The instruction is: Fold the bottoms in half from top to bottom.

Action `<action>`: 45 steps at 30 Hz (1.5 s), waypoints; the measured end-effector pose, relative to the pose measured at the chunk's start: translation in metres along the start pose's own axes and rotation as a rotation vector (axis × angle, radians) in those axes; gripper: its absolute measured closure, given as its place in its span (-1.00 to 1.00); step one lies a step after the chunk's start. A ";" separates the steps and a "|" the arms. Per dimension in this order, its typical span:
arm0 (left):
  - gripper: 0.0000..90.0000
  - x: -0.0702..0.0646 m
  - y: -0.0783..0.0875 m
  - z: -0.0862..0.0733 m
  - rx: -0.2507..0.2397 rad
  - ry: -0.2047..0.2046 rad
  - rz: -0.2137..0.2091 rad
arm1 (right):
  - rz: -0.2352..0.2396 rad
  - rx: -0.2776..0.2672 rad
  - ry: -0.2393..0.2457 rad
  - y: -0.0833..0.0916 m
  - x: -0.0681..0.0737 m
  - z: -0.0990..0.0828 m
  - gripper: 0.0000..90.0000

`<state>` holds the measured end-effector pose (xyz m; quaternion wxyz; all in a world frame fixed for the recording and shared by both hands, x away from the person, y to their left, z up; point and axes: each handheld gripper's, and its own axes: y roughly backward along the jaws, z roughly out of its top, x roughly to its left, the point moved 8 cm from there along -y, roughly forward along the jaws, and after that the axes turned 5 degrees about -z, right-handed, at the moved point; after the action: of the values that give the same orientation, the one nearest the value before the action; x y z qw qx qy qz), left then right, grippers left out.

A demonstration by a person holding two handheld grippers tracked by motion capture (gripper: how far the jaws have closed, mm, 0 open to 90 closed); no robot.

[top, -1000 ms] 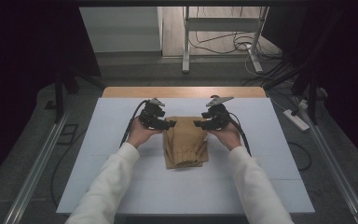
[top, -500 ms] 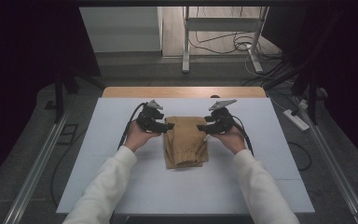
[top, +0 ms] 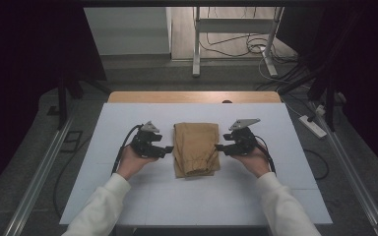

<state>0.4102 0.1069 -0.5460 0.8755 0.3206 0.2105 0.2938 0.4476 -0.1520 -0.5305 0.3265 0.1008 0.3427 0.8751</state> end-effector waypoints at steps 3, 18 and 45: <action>-0.39 -0.004 0.005 -0.014 0.001 0.008 -0.002 | 0.000 0.002 -0.003 0.007 0.003 -0.007 -0.11; -0.41 -0.018 0.026 -0.061 0.014 0.024 0.016 | 0.003 0.044 -0.024 0.045 0.010 -0.063 -0.12; -0.41 -0.018 0.053 -0.097 -0.003 0.086 0.026 | 0.022 0.028 -0.049 0.077 0.013 -0.097 -0.13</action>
<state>0.3229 0.1705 -0.5746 0.8621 0.3093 0.2435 0.3191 0.3601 -0.2386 -0.5521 0.3237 0.1306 0.3457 0.8710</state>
